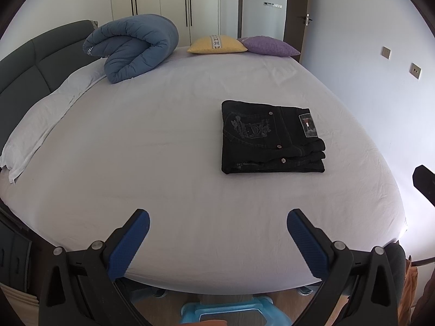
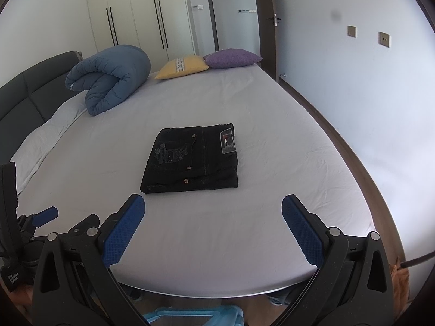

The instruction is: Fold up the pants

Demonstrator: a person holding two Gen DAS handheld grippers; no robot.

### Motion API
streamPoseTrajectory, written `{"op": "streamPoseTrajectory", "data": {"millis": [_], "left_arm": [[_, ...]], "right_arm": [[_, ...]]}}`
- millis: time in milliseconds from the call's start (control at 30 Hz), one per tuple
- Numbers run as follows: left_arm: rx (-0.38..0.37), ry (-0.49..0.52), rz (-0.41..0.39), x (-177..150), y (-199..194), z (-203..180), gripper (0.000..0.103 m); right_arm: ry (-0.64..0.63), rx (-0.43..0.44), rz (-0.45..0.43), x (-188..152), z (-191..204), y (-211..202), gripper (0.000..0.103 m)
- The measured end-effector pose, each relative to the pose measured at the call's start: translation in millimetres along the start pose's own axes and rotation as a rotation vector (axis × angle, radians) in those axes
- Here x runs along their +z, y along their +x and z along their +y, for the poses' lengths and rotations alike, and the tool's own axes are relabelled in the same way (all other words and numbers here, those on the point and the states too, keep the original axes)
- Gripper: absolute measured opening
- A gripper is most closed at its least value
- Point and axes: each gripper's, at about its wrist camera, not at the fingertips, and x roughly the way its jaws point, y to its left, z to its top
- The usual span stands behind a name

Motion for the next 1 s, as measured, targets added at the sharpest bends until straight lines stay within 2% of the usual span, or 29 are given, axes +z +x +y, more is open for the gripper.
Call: {"op": "streamPoseTrajectory", "data": {"millis": [1000], "left_arm": [[-0.018,-0.011,0.014,-2.8,5.4,-0.6,0.103]], "right_arm": [[-0.008,0.003,0.012,-3.9,6.0,6.9,0.103]]}}
